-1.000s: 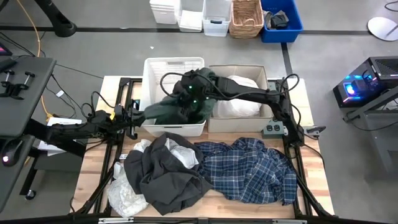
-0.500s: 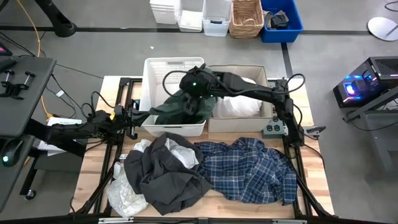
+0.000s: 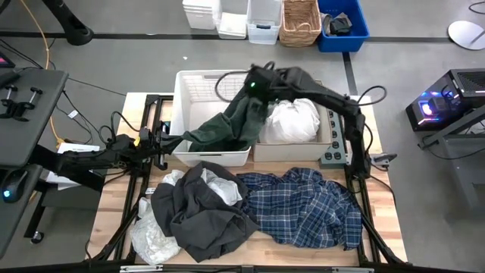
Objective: Sort clothes
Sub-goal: Put the green shirt into the white bin
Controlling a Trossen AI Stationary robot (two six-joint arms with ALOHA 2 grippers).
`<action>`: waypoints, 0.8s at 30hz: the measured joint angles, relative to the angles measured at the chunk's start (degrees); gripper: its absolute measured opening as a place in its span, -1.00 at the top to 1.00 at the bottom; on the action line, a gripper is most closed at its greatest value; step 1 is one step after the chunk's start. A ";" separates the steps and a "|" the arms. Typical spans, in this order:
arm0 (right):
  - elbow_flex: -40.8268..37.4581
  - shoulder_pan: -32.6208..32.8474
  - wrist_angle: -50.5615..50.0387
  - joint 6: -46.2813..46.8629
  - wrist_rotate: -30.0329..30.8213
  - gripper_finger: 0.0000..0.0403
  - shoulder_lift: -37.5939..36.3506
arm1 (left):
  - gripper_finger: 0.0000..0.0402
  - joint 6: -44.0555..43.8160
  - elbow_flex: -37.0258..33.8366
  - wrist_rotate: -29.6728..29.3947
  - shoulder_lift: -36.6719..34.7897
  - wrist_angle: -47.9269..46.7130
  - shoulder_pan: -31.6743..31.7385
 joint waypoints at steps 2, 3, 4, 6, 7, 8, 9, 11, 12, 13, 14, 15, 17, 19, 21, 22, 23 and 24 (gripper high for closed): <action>0.01 -1.56 -1.10 -0.82 1.96 -0.36 -0.85 | 1.00 -0.01 0.00 0.00 0.00 0.00 0.00; 0.04 -2.43 -1.91 -1.28 2.73 -0.36 -0.96 | 1.00 -0.01 0.00 0.00 0.00 0.00 0.00; 0.04 -3.43 -2.55 -1.60 2.94 -0.36 -0.92 | 1.00 0.00 0.00 0.00 0.00 0.00 -0.01; -1.01 -5.30 -1.57 -2.46 2.80 -0.34 -0.50 | 1.00 -0.02 0.00 0.00 0.00 0.00 0.00; -2.22 -6.10 -1.06 -3.01 2.78 -0.31 -0.43 | 1.00 0.00 0.00 -0.02 0.00 0.02 0.01; -3.73 -6.78 -0.89 -3.99 2.69 -0.28 -0.41 | 1.00 -0.02 0.00 0.00 0.00 0.02 0.01; -5.55 -7.25 -0.75 -5.15 2.32 -0.25 -0.41 | 1.00 0.00 0.00 0.00 0.00 0.00 -0.01; -9.34 -7.90 -0.74 -6.84 1.92 -0.17 -0.37 | 1.00 -0.01 0.00 0.00 0.00 0.00 -0.01; -11.09 -8.28 -0.58 -7.18 0.74 -0.13 -0.30 | 1.00 -0.02 0.00 0.00 0.00 0.00 -0.01; -12.59 -8.67 -0.03 -7.35 -0.88 -0.09 -0.25 | 1.00 0.00 0.00 0.00 0.00 0.01 -0.01; -14.06 -8.98 1.01 -7.90 -2.38 -0.05 -0.24 | 1.00 0.00 0.00 0.00 0.00 0.01 0.01; -15.55 -9.18 2.42 -8.77 -3.03 -0.01 -0.25 | 1.00 -0.01 0.00 0.00 0.00 0.00 -0.01; -19.03 -9.28 5.77 -10.74 -1.57 0.05 -0.32 | 1.00 -0.01 0.00 0.00 0.00 0.01 -0.01; -22.26 -9.21 9.75 -12.31 -0.51 0.11 -0.26 | 1.00 0.00 0.00 0.00 0.00 0.02 -0.01; -24.33 -9.16 12.40 -13.47 -1.37 0.18 -0.24 | 1.00 0.00 0.00 0.00 0.00 0.00 0.01; -24.81 -9.11 13.38 -14.05 -2.14 0.21 -0.24 | 1.00 0.00 0.00 0.00 0.00 0.00 -0.01; -25.01 -8.88 14.33 -14.36 -2.73 0.25 -0.24 | 1.00 0.00 0.00 0.00 0.00 0.00 -0.01; -25.03 -8.59 15.19 -14.61 -3.32 0.29 -0.25 | 1.00 -0.02 0.00 0.00 0.00 0.00 -0.01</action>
